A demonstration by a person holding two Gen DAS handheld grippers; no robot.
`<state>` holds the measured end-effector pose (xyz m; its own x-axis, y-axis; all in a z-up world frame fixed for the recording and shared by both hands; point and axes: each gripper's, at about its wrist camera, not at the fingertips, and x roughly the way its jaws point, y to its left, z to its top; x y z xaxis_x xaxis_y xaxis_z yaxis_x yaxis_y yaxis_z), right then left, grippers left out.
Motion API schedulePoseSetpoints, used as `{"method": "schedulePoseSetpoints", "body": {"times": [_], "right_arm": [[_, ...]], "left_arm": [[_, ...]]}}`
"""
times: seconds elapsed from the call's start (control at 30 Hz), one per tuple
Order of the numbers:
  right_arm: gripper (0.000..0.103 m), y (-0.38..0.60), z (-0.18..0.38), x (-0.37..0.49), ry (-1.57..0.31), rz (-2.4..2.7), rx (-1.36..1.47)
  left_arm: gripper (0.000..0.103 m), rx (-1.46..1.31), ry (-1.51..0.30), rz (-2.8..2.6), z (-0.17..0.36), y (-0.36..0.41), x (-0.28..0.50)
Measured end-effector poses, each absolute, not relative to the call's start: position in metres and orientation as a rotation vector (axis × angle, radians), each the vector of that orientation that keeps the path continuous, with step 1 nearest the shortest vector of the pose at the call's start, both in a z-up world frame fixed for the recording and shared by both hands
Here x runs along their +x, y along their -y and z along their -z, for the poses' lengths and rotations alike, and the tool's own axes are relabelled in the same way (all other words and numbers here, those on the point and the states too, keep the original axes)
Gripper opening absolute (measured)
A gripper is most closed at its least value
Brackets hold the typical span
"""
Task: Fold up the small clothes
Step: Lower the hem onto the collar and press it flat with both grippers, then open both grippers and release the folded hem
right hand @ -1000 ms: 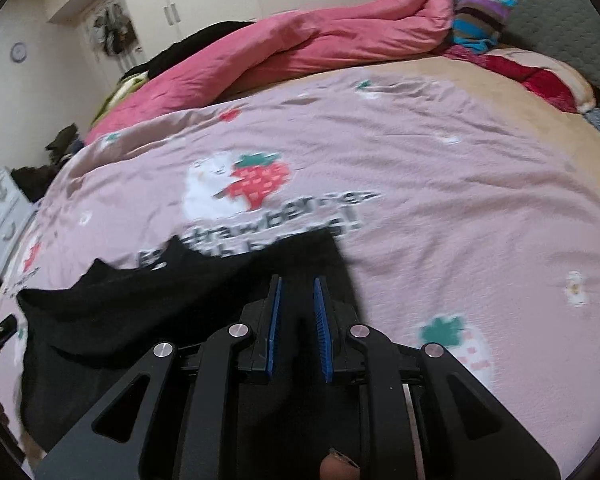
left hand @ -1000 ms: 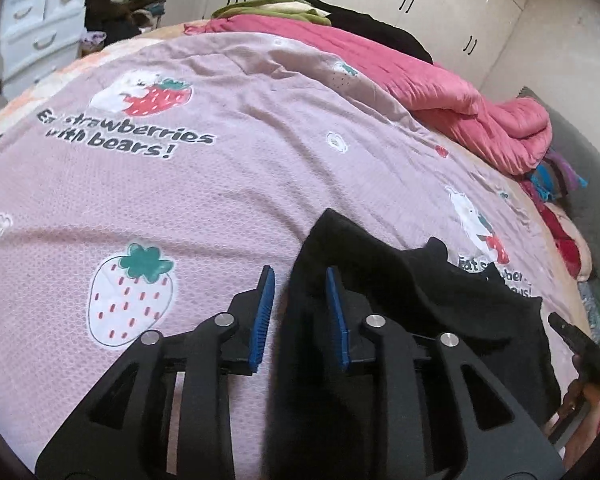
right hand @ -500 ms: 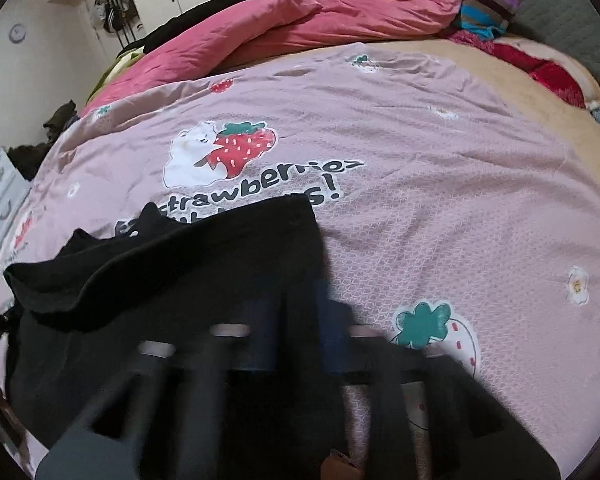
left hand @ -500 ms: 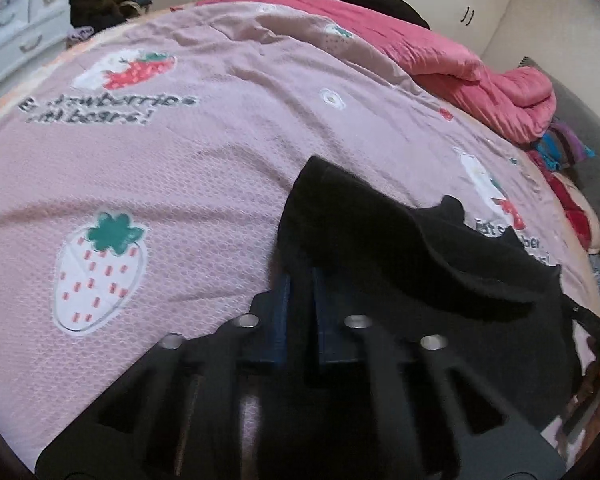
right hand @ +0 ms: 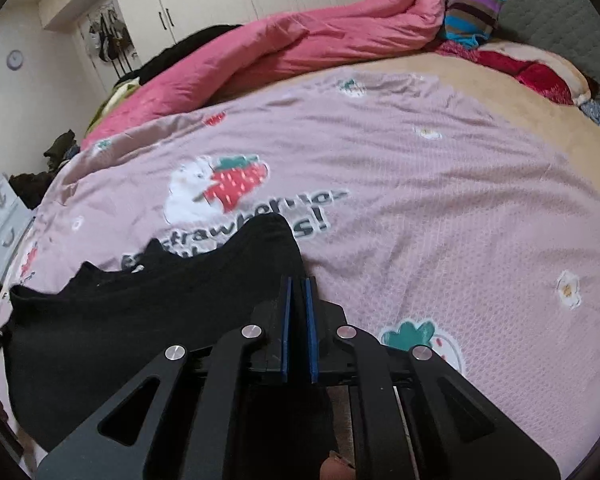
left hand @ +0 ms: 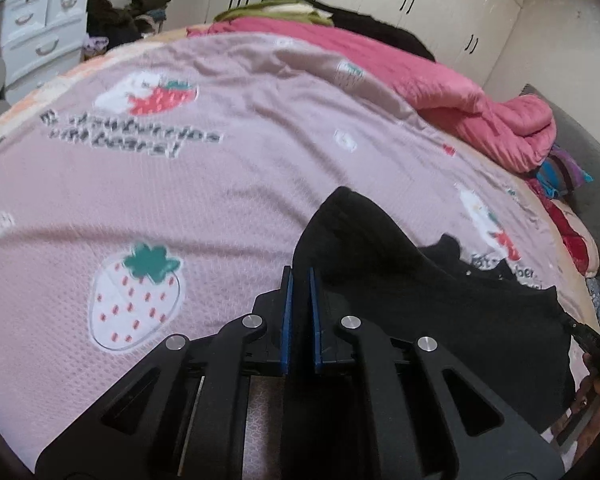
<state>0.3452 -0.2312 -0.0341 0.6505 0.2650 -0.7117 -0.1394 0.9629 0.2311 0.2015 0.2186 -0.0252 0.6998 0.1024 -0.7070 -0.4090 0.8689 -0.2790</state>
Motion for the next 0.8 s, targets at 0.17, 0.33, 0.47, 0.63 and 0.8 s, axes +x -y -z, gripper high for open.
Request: {"method": "schedulePoseSetpoints", "body": {"times": [0.17,0.33,0.47,0.63,0.8], "right_arm": [[0.016,0.228,0.04,0.346,-0.865,-0.236,0.137],[0.035,0.239,0.034,0.342,-0.887,-0.236,0.162],[0.045,0.248,0.025,0.333,-0.881,-0.265,0.196],[0.045,0.249,0.02,0.319,-0.895,-0.275,0.176],[0.046,0.246,0.014,0.296,-0.889,-0.342,0.184]], "left_arm": [[0.007,-0.429,-0.787,-0.312,0.039,-0.218,0.203],[0.014,-0.432,-0.743,-0.336,0.019,-0.218,0.192],[0.025,-0.432,-0.726,-0.318,0.003,-0.21,0.186],[0.033,-0.411,-0.742,-0.258,-0.006,-0.185,0.181],[0.042,-0.342,-0.795,-0.179,-0.002,-0.147,0.175]]}}
